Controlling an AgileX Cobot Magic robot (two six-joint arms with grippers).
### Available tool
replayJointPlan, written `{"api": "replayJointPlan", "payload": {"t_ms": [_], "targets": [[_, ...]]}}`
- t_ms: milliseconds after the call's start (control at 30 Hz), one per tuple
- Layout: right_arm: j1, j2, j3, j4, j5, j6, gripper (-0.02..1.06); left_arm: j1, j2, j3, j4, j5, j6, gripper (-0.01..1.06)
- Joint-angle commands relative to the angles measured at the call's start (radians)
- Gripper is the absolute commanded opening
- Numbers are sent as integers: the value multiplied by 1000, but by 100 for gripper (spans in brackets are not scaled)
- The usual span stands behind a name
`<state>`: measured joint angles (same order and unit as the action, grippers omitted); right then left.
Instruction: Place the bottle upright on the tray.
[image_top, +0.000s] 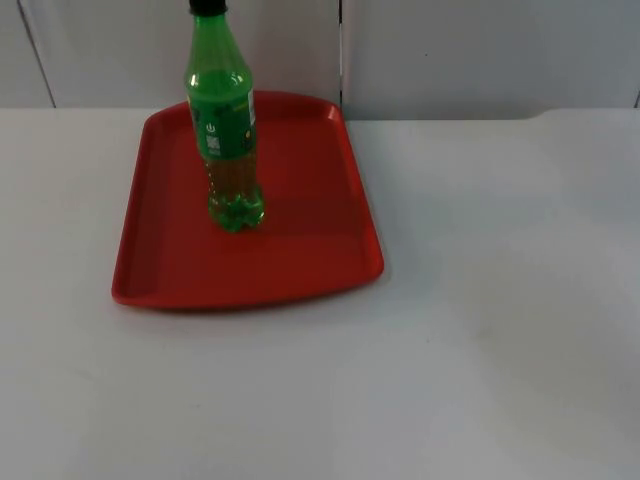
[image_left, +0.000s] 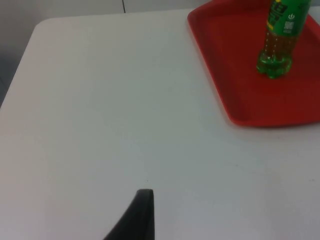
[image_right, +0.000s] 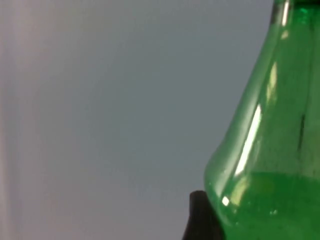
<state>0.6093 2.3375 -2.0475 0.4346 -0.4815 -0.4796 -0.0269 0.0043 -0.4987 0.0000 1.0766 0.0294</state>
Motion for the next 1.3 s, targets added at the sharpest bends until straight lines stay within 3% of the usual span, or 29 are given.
{"api": "replayJointPlan", "payload": {"t_ms": [0,133,233,367,667,833,1067,1267], "targets": [[2,28,-5,-11,-75,55,0,5,-4,5,-7,-2,1,105],[2,85,-5,-64,-129,101,0,5,-4,5,-7,-2,1,105],[-8,143,-5,-224,-140,241,0,5,-4,5,-7,-2,1,105],[-18,189,-5,-307,-197,305,0,5,-4,5,-7,-2,1,105],[-32,251,-5,-301,-238,317,0,5,-4,5,-7,-2,1,105],[-42,283,-5,-303,-274,377,0,5,-4,5,-7,-2,1,105],[-42,310,-5,-427,-292,377,0,5,-4,5,-7,-2,1,105],[-50,311,-5,-429,-277,367,0,5,-4,5,-7,-2,1,105]]}}
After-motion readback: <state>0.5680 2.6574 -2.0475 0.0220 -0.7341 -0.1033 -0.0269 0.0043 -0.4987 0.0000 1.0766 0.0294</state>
